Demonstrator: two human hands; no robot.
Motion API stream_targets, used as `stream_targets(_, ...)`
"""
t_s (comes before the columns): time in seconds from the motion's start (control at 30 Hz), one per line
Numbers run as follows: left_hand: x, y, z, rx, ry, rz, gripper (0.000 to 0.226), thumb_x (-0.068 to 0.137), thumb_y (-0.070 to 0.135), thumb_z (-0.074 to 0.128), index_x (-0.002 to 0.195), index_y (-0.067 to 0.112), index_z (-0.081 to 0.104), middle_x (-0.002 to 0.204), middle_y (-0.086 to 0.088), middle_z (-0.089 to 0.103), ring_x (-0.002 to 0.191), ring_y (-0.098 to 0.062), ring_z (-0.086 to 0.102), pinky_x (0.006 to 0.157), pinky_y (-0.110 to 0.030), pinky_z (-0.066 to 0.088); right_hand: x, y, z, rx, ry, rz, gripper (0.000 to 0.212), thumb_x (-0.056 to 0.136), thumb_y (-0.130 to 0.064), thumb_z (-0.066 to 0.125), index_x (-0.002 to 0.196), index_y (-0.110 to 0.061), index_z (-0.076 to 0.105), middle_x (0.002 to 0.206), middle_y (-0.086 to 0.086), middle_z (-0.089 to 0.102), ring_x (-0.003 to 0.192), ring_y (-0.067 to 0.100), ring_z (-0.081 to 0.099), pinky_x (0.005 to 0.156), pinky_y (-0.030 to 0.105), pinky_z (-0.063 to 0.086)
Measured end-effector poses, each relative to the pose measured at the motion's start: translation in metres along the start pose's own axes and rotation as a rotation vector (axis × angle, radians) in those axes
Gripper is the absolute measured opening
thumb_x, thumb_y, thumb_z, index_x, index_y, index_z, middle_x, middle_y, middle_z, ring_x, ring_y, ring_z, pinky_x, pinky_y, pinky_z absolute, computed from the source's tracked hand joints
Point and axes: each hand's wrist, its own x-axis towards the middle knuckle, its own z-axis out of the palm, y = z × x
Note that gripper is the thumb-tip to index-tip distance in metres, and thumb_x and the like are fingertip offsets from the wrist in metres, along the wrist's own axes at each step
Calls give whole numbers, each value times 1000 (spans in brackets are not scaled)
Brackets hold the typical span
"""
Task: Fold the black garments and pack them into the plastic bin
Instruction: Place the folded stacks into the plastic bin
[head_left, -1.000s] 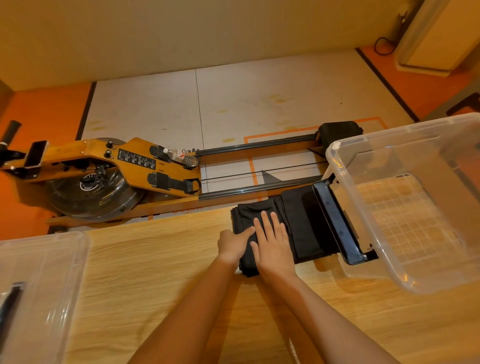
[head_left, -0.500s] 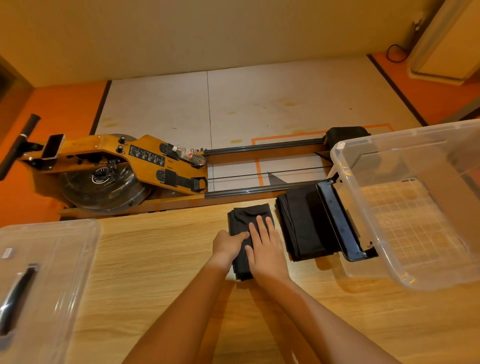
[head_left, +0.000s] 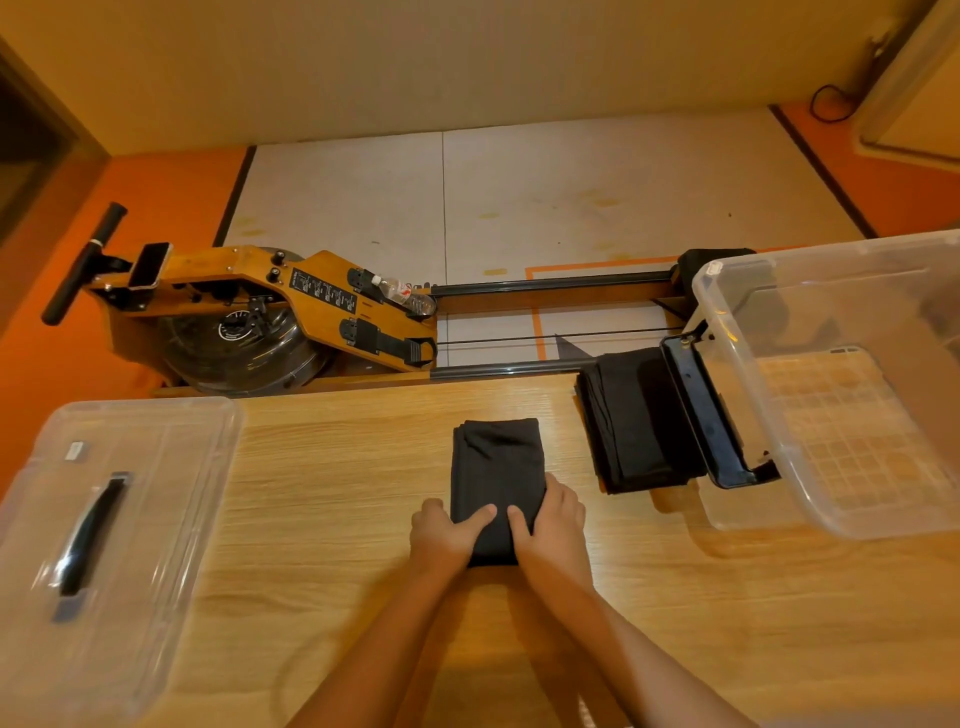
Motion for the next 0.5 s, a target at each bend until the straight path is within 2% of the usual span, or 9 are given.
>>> stream_targets(0.1, -8, -3, 3, -58, -41, -6, 55, 84, 35, 72, 119, -1, 50, 117, -15, 60, 105, -29, 59, 75, -31, 49, -4, -1, 1, 14, -48, 70, 60, 96, -36, 51, 146, -12, 27, 140, 8, 41, 128, 21, 34, 101, 30, 36)
stream_targets(0.2, -12, -5, 2, -53, -64, 27, 38, 85, 33, 72, 102, 4, 52, 103, -11, 62, 95, -26, 60, 69, -28, 44, 2, -2, -1, 117, -109, 235, 61, 91, -35, 60, 139, -7, 36, 134, 12, 46, 123, 26, 43, 100, 36, 43)
stream_targets(0.3, -12, -11, -2, -54, -91, 48, 32, 84, 34, 72, 82, 12, 49, 85, -4, 59, 82, -21, 57, 60, -28, 42, 12, 0, -9, 246, -211, 386, 59, 81, -34, 72, 123, -2, 45, 115, 9, 57, 108, 26, 57, 81, 34, 50)
stream_targets(0.37, -14, -17, -1, -60, -121, 38, 33, 83, 34, 73, 77, 14, 48, 85, -6, 62, 81, -21, 60, 65, -31, 46, 15, 1, -14, 288, -280, 428, 51, 76, -33, 75, 110, 1, 55, 106, 8, 63, 100, 26, 62, 78, 35, 53)
stream_targets(0.43, -18, -23, 2, -49, -156, 33, 33, 84, 36, 72, 81, 12, 49, 98, -13, 66, 88, -25, 62, 76, -37, 50, 11, 1, -16, 353, -339, 474, 46, 72, -33, 74, 103, 0, 62, 101, 13, 67, 93, 26, 65, 78, 35, 54)
stream_targets(0.5, -27, -22, -1, 96, -150, 75, 39, 84, 43, 69, 93, 11, 49, 110, -13, 62, 96, -24, 60, 80, -39, 49, 4, 2, -16, 327, -353, 472, 60, 60, -45, 72, 101, -3, 64, 101, 14, 66, 92, 25, 64, 77, 34, 54)
